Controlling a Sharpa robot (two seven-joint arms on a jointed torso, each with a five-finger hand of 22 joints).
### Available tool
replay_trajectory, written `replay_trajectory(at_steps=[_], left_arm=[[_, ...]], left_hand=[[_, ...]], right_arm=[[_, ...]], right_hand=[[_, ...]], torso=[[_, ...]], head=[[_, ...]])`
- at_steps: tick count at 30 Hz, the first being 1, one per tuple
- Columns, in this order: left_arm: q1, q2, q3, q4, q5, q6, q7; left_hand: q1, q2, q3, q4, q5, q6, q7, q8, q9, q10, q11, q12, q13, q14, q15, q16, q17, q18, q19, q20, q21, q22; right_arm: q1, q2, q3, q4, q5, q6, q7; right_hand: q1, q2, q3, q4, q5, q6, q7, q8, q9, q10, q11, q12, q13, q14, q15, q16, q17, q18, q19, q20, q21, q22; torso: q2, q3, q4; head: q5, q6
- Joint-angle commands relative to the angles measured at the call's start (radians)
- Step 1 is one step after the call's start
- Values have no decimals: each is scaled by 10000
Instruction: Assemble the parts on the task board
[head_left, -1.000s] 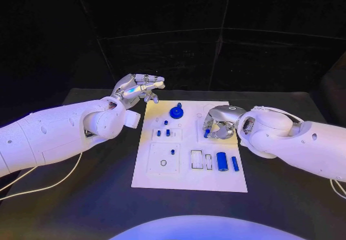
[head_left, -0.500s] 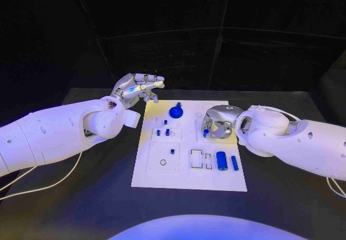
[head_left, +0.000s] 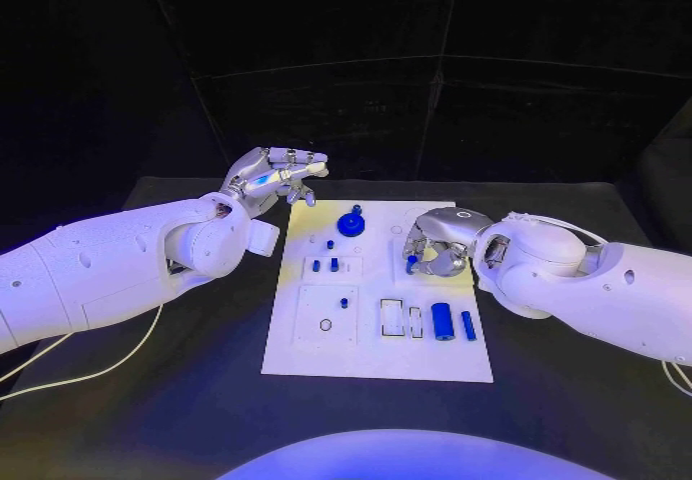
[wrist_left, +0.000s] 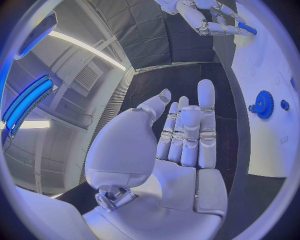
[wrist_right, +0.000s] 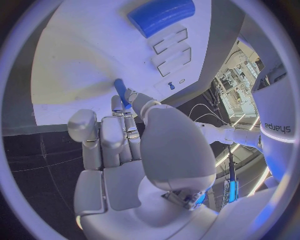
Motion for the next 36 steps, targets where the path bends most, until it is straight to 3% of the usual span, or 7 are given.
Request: replay_trajectory(at_steps=[1, 9, 20, 26, 30, 32, 36], left_arm=[[12, 9, 6, -8, 41, 139, 12], [8, 14, 5, -27, 41, 149, -3], [7, 60, 4, -135, 41, 184, -14], [7, 134, 5, -211, 41, 195, -12], [8, 194, 5, -231, 41, 209, -14], [8, 211, 5, -241, 41, 210, -12], [8, 235, 5, -253, 41, 217, -9]], left_hand=[[-29, 100, -70, 12, -15, -88, 15, 10, -15, -90, 12, 32, 15, -85, 11, -39, 9, 202, -35, 51, -69, -10], [-29, 100, -70, 12, -15, -88, 15, 10, -15, -90, 12, 32, 15, -85, 11, -39, 9, 202, -35, 51, -69, -10], [-20, 113, -82, 14, -15, -96, 18, 11, -15, -101, 13, 39, 17, -82, 12, -32, 10, 202, -29, 53, -75, -16], [-20, 113, -82, 14, -15, -96, 18, 11, -15, -101, 13, 39, 17, -82, 12, -32, 10, 202, -29, 53, -75, -16], [-20, 113, -92, 16, -16, -101, 21, 9, -15, -107, 16, 41, 17, -84, 13, -32, 5, 202, -27, 54, -78, -19], [-20, 113, -92, 16, -16, -101, 21, 9, -15, -107, 16, 41, 17, -84, 13, -32, 5, 202, -27, 54, -78, -19], [-20, 113, -92, 16, -16, -101, 21, 9, -15, -107, 16, 41, 17, -84, 13, -32, 5, 202, -27, 54, -78, -19]], right_arm=[[32, -138, 21, 255, 404, -746, -90], [40, -389, 336, 952, 1863, -980, 128], [11, 367, 385, 1493, 2155, -1109, 410], [-392, 1252, 370, 1345, 1660, -1042, 673], [-738, 1785, 351, 1072, 1286, -747, 819], [-858, 1969, 341, 921, 1146, -554, 854], [-1001, 2167, 331, 707, 930, -338, 887]], right_hand=[[-72, 17, 20, 69, 20, 69, 15, 40, 17, 84, -12, 22, 10, 169, -62, 61, 27, -162, 77, -24, 48, 32], [-91, -2, 27, 78, 61, 68, 13, 31, 11, 77, -14, -4, 3, 172, -68, 71, 28, -164, 84, -31, 59, 44], [-100, -2, 61, 87, 130, 34, 30, -2, -7, 53, -3, -61, -9, 181, -65, 109, 63, -175, 111, -37, 95, 94], [-95, -2, 84, 84, 154, 0, 45, -28, -20, 31, 10, -95, -14, 181, -58, 121, 65, -175, 110, -36, 100, 94], [-82, 10, 102, 77, 165, -8, 50, -36, -24, 24, 14, -110, -14, 179, -55, 119, 54, -172, 100, -35, 93, 75], [-80, 13, 107, 76, 168, -13, 54, -41, -25, 18, 17, -117, -15, 177, -53, 116, 45, -169, 92, -34, 86, 60], [-78, 17, 111, 75, 169, -17, 57, -44, -27, 14, 20, -122, -16, 176, -51, 119, 47, -168, 89, -33, 85, 56]], torso=[[-7, -2, 7], [7, -2, 17], [17, 0, 9], [27, -20, 31], [20, -8, 56], [14, -14, 30], [23, -5, 38]], head=[[-14, 19], [-29, 57], [132, 22], [276, -40], [373, -114], [475, -126], [520, -163]])
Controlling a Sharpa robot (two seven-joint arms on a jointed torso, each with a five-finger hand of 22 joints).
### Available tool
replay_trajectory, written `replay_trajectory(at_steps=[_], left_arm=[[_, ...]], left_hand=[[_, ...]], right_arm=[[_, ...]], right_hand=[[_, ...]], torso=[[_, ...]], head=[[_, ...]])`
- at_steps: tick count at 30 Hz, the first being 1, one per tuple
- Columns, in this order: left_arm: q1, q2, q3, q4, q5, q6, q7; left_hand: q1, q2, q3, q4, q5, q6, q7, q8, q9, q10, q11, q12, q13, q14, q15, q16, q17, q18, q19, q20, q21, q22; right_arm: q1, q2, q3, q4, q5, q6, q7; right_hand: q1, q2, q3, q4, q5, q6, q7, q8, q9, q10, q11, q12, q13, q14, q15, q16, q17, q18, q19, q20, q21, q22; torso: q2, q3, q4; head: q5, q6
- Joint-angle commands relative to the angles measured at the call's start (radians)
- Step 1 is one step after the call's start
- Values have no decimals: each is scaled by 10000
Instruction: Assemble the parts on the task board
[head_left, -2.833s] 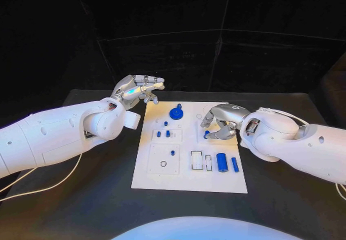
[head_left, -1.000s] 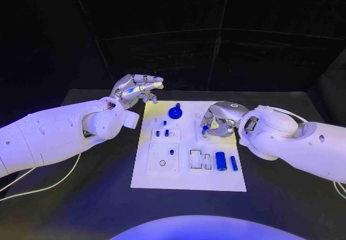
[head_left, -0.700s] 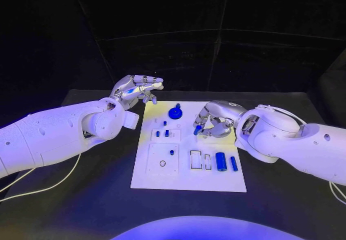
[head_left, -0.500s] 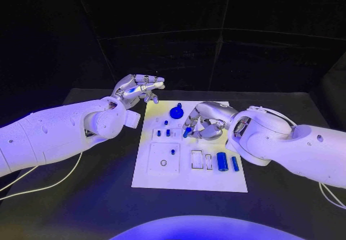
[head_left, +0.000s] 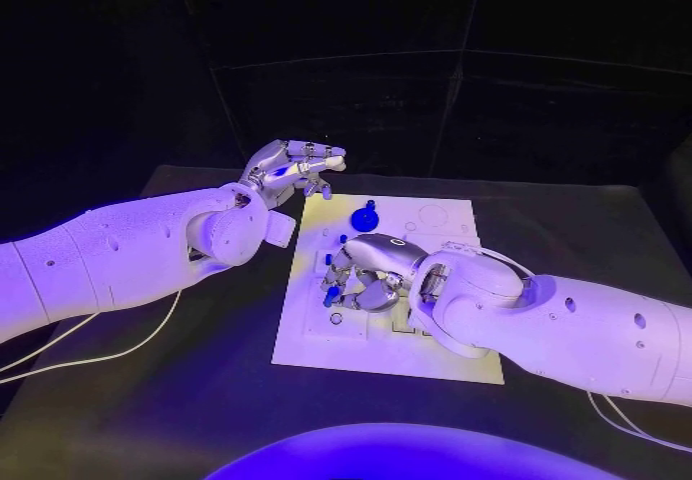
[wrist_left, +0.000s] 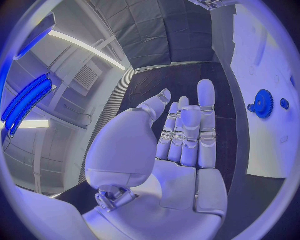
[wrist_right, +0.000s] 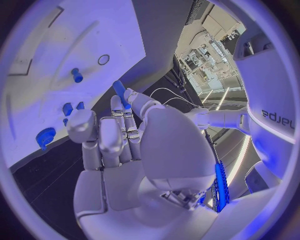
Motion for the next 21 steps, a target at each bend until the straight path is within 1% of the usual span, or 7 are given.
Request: replay_trajectory(at_steps=[1, 4, 7, 10, 13, 17, 21], left_arm=[[14, 27, 8, -7, 37, 145, 34], [14, 44, 8, -22, 37, 150, 39], [14, 60, 8, -29, 37, 158, 51], [13, 67, 8, -36, 37, 161, 55], [13, 69, 8, -42, 37, 162, 56], [13, 67, 8, -51, 37, 162, 54], [13, 69, 7, -60, 37, 162, 52]], left_hand=[[-20, 113, -64, -12, -16, -65, -16, 9, -15, -70, -21, 42, 10, -84, 13, -32, 7, 203, -27, 53, -37, -13], [-20, 113, -64, -12, -16, -65, -16, 9, -15, -70, -21, 42, 10, -84, 13, -32, 7, 203, -27, 53, -37, -13], [-20, 113, -64, -12, -16, -65, -16, 9, -15, -70, -21, 42, 10, -84, 13, -32, 7, 203, -27, 53, -37, -13], [-20, 113, -64, -12, -16, -65, -16, 9, -15, -70, -21, 42, 10, -84, 13, -32, 7, 203, -27, 53, -37, -13], [-20, 113, -64, -12, -16, -65, -16, 9, -15, -70, -21, 42, 10, -84, 13, -32, 7, 203, -27, 53, -37, -13], [-22, 123, -80, -3, -15, -72, -11, 10, -15, -79, -17, 48, 12, -91, 16, -36, -13, 203, -23, 56, -44, -19], [-22, 123, -80, -3, -15, -72, -11, 10, -15, -79, -17, 48, 12, -91, 16, -36, -13, 203, -23, 56, -44, -19]], right_arm=[[-71, 123, 9, -196, -604, 456, 288], [-136, 262, 4, -380, -740, 589, 304], [-185, 340, -2, -497, -822, 695, 309], [-209, 383, -7, -574, -868, 788, 303], [-223, 408, -12, -635, -912, 906, 279], [-231, 409, -16, -685, -981, 1037, 208], [-234, 403, -17, -695, -1026, 1209, 158]], right_hand=[[-64, 11, 57, 17, 43, -18, 48, 29, 12, 14, 21, -55, -14, 177, -52, 50, -2, -170, 57, 3, 50, -2], [-63, 12, 59, 16, 44, -19, 49, 29, 12, 13, 21, -56, -14, 177, -51, 50, -3, -170, 56, 3, 50, -3], [-60, 15, 62, 14, 46, -22, 51, 26, 11, 10, 23, -60, -14, 177, -50, 51, -4, -169, 54, 4, 49, -6], [-60, 15, 62, 14, 46, -22, 51, 26, 11, 10, 23, -60, -14, 177, -50, 51, -4, -169, 54, 4, 49, -6], [-60, 15, 62, 14, 46, -22, 51, 26, 11, 10, 23, -60, -14, 177, -50, 51, -4, -169, 54, 4, 49, -6], [-60, 20, 67, 14, 47, -27, 55, 22, 9, 7, 26, -66, -14, 174, -48, 47, -14, -168, 50, 5, 47, -11], [-71, 24, 67, 21, 46, -30, 61, 19, 8, 5, 32, -72, -14, 174, -45, 50, -13, -167, 44, 7, 42, -21]], torso=[[3, 10, -3], [-4, 10, -17], [-7, 4, 1], [-1, 13, -8], [0, 14, -13], [2, 16, -18], [-4, 9, -12]], head=[[68, -33], [113, -46], [130, -63], [162, -78], [180, -108], [191, -110], [190, -133]])
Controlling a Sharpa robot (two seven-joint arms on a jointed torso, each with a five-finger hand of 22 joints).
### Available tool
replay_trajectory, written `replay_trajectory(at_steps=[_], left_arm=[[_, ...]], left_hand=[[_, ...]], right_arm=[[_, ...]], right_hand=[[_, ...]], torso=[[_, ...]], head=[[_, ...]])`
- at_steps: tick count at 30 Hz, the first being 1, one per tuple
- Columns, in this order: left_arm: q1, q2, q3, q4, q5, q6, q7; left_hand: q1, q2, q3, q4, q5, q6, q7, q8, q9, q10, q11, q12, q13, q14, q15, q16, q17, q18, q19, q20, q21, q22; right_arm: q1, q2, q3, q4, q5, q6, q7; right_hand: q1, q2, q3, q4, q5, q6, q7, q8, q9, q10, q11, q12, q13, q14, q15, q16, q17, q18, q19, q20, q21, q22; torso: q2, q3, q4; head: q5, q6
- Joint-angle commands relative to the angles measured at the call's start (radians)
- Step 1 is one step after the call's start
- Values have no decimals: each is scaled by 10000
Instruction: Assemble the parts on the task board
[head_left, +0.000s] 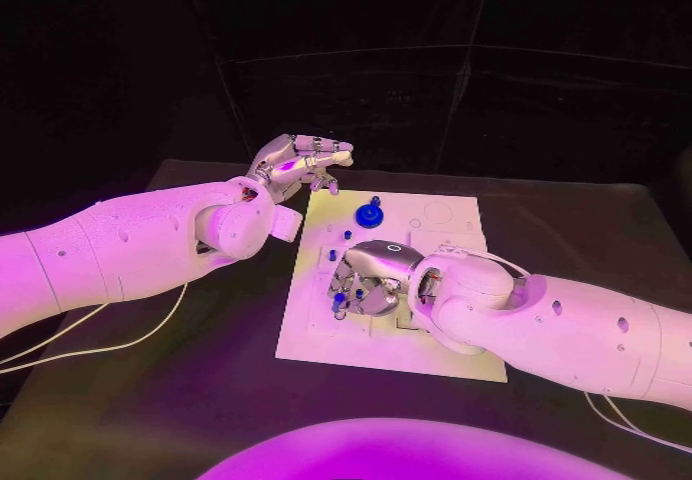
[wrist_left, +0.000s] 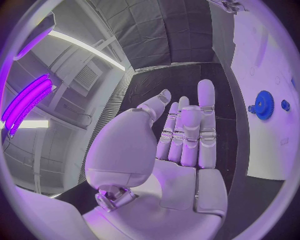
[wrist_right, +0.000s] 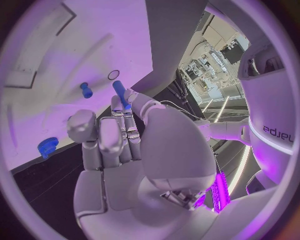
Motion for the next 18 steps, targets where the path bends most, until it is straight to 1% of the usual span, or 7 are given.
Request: replay_trajectory(at_steps=[1, 7, 10, 13, 18], left_arm=[[12, 11, 6, -2, 36, 129, 54], [12, 20, 6, -15, 36, 133, 48], [12, 14, 6, -16, 36, 131, 48], [12, 0, 6, -8, 36, 128, 45], [12, -14, 6, -10, 36, 122, 41]], left_hand=[[16, 85, -81, -3, -15, -72, -11, 10, -15, -79, -17, 49, 13, -54, -20, -37, -12, 203, -23, 56, -44, -9], [16, 85, -81, -3, -15, -72, -11, 10, -15, -79, -17, 49, 13, -54, -20, -37, -12, 203, -23, 56, -44, -9], [16, 85, -81, -3, -15, -72, -11, 10, -15, -79, -17, 49, 13, -54, -20, -37, -12, 203, -23, 56, -44, -9], [16, 85, -81, -3, -15, -72, -11, 10, -15, -79, -17, 49, 13, -54, -20, -37, -12, 203, -23, 56, -44, -9], [16, 85, -81, -3, -15, -72, -11, 10, -15, -79, -17, 49, 13, -54, -20, -37, -12, 203, -23, 56, -44, -9]], right_arm=[[5, 4, 1, 13, -231, 449, -23], [4, 27, -2, 20, -250, 703, -65], [4, 37, -3, 2, -253, 749, -76], [4, 33, -4, 3, -255, 786, -86], [3, 24, -6, 2, -244, 812, -97]], right_hand=[[-57, 39, 43, -4, 46, 7, 57, 27, 7, 6, 32, -39, -14, 174, -45, 50, -11, -166, 45, 7, 43, -14], [-59, 40, 42, -3, 46, 7, 58, 26, 7, 6, 33, -41, -13, 174, -44, 53, -5, -165, 43, 7, 41, -17], [-61, 40, 42, -2, 44, 7, 58, 26, 7, 6, 34, -42, -13, 173, -43, 50, -12, -167, 45, 8, 45, -10], [-61, 40, 42, -2, 44, 7, 58, 26, 7, 6, 34, -42, -13, 173, -43, 50, -12, -167, 45, 8, 45, -10], [-61, 40, 42, -2, 44, 7, 58, 26, 7, 6, 34, -42, -13, 173, -43, 50, -12, -167, 45, 8, 45, -10]], torso=[[4, -6, -1], [1, -2, 1], [3, -4, 7], [2, -10, 3], [4, -1, -10]], head=[[2, -24], [6, -24], [6, -23], [32, -48], [40, -62]])
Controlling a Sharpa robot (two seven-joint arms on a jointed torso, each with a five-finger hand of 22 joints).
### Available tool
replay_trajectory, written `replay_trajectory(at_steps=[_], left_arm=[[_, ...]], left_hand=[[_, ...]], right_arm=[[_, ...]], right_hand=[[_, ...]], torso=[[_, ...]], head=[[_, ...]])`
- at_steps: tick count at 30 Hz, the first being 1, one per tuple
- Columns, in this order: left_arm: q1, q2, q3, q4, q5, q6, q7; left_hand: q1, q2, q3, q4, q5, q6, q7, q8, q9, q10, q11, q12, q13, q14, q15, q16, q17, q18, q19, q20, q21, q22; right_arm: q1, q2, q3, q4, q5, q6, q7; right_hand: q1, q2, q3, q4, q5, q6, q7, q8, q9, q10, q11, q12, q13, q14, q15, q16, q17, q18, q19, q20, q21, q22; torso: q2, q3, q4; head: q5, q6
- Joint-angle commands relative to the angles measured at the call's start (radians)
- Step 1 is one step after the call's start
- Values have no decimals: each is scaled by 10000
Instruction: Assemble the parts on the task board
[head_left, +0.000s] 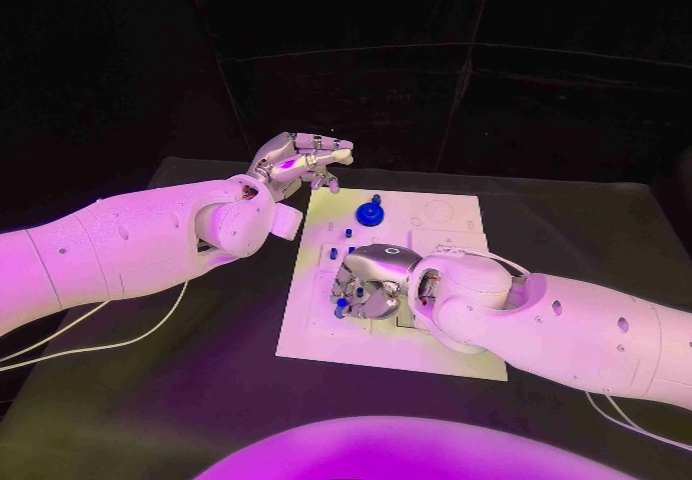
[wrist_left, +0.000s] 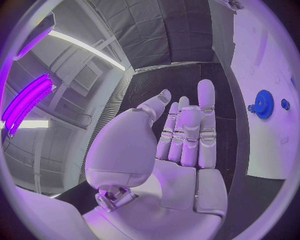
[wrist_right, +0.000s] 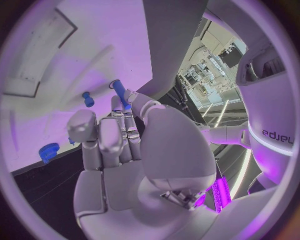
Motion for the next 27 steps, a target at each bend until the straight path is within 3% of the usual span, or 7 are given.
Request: replay_trajectory(at_steps=[1, 13, 18, 27], left_arm=[[12, -5, 6, 8, 35, 114, 41], [12, -5, 6, 8, 35, 117, 42], [12, -9, 6, 15, 35, 114, 39], [13, -21, 6, 26, 35, 110, 37]], left_hand=[[16, 86, -81, -3, -15, -72, -10, 10, -15, -80, -17, 49, 14, -54, -20, -37, -12, 204, -23, 56, -45, -11], [16, 86, -81, -3, -15, -72, -10, 10, -15, -80, -17, 49, 14, -54, -20, -37, -12, 204, -23, 56, -45, -11], [16, 86, -81, -3, -15, -72, -10, 10, -15, -80, -17, 49, 14, -54, -20, -37, -12, 204, -23, 56, -45, -11], [22, 96, -109, 4, -15, -81, -8, 12, -14, -94, -14, 62, 18, -56, -16, -29, -13, 204, -17, 59, -56, -22]], right_arm=[[8, -2, 1, -2, -76, 200, -27], [-7, 111, -4, -121, -494, 51, -162], [-18, 202, -12, -170, -586, 79, -181], [-24, 258, -196, -203, -737, 429, -319]], right_hand=[[-61, 40, 42, -2, 48, 30, 52, 60, 16, 7, 34, -36, -13, 173, -43, 50, -10, -167, 45, 8, 45, -7], [-81, 16, 35, -6, 43, 0, 62, 38, 7, -13, 46, -65, -14, 164, -32, 45, -33, -164, 27, 15, 35, -27], [-148, -60, 50, -3, 26, -235, 158, -108, -44, -268, 146, -262, -42, 147, 42, 56, -51, -163, -12, 65, 23, -54], [-371, -364, -68, 31, 97, -569, 337, -307, -59, -904, 374, -644, -50, 45, 231, -63, -315, -102, -245, 231, -163, -389]], torso=[[-4, 3, -8], [1, 1, 13], [-3, -1, 5], [-5, -5, 7]], head=[[6, -10], [-4, -18], [2, -22], [6, -40]])
